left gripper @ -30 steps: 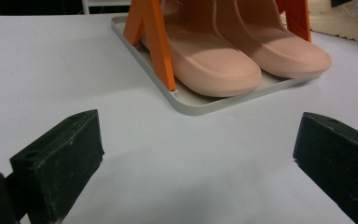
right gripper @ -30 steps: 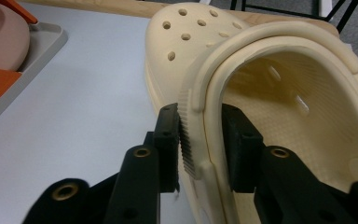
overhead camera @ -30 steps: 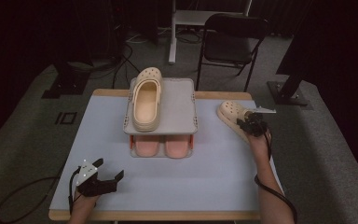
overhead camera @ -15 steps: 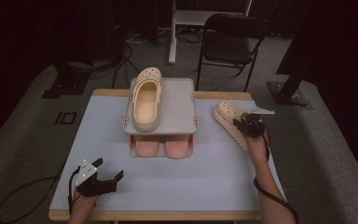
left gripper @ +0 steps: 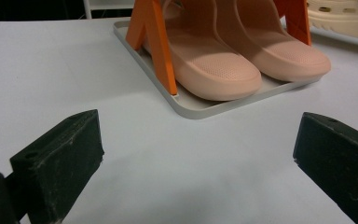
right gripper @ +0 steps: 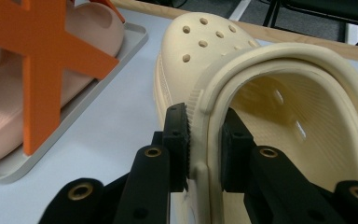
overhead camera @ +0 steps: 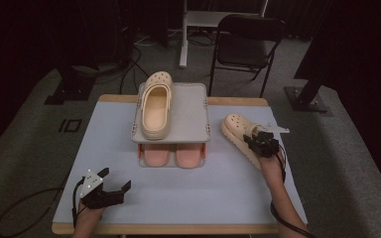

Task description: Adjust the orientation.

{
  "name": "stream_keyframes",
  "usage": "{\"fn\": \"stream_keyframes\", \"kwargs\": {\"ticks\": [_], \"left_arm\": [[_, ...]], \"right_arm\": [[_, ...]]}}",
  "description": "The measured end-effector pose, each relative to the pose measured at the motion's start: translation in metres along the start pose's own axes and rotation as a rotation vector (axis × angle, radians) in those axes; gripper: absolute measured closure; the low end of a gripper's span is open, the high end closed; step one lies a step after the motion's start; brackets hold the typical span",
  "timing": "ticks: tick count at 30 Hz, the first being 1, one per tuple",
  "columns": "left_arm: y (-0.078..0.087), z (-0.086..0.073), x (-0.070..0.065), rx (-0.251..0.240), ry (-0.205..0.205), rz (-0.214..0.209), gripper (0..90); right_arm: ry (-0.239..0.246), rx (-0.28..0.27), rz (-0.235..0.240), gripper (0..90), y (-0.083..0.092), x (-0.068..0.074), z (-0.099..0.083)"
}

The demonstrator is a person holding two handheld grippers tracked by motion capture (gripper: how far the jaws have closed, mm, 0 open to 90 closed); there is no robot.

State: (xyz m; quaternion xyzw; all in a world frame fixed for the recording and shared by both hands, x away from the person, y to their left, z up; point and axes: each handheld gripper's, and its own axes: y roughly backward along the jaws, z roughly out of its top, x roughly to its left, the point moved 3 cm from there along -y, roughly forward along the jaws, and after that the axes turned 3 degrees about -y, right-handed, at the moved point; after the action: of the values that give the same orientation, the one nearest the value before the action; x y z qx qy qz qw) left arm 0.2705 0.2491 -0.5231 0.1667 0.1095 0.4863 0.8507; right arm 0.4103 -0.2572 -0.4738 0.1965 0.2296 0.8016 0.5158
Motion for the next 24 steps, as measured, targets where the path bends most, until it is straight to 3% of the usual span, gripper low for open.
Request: {"fn": "stream_keyframes", "kwargs": {"ticks": [9,24], "left_arm": [[0.000,0.001,-0.001,0.000,-0.005,0.001,1.5],[-0.001,0.001,-0.001,-0.001,-0.004,-0.002,1.5]], "right_arm": [[-0.001,0.010,0.001,76.0,0.010,0.009,-0.018],[0.009,0.036,0.017,75.4,0.002,0.028,-0.035]]}}
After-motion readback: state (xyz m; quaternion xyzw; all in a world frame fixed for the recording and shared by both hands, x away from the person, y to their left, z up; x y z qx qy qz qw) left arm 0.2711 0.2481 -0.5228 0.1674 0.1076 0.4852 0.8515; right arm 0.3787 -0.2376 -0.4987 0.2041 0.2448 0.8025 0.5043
